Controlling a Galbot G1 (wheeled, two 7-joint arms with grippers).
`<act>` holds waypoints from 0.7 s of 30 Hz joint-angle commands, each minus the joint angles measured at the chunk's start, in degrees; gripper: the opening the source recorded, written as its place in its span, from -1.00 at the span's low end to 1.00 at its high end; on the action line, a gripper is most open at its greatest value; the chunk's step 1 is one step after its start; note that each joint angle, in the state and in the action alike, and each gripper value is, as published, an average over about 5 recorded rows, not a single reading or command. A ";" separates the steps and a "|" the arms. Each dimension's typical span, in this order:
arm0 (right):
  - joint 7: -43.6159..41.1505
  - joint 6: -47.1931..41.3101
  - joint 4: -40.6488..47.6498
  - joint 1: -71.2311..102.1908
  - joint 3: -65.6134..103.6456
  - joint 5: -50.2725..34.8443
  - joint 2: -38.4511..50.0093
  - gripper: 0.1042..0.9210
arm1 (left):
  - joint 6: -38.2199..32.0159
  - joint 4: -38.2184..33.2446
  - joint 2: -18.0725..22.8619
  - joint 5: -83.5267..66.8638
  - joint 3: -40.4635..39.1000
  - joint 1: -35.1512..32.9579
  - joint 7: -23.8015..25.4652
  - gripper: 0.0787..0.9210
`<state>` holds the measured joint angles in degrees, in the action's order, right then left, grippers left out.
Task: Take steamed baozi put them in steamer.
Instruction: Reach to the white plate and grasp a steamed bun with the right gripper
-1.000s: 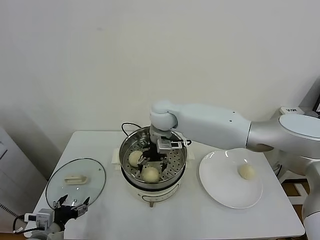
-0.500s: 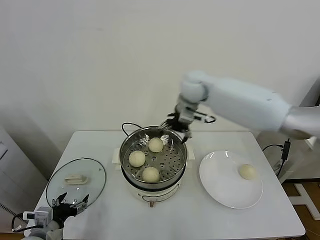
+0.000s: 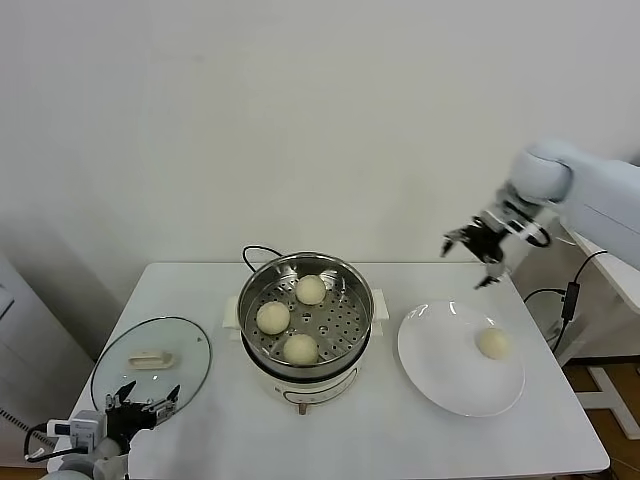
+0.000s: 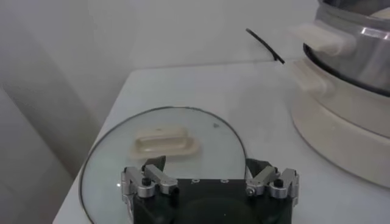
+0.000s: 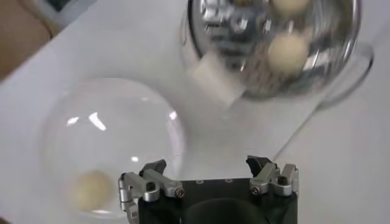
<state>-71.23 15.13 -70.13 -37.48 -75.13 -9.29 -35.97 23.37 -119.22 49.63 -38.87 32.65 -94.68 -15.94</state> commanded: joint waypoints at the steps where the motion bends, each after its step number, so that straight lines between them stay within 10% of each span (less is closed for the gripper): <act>1: 2.33 -4.95 6.43 11.19 3.66 0.89 7.75 0.76 | 0.00 -0.14 0.02 0.03 0.28 -0.16 -0.13 0.77; 21: 6.65 -0.97 20.84 29.32 18.02 10.12 -2.54 0.76 | -0.19 0.05 -0.44 0.00 0.04 -0.15 0.01 0.77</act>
<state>-65.72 13.87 -55.07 -15.58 -62.02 -2.65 -35.93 23.29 -119.33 49.23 -38.86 32.78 -94.85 -15.98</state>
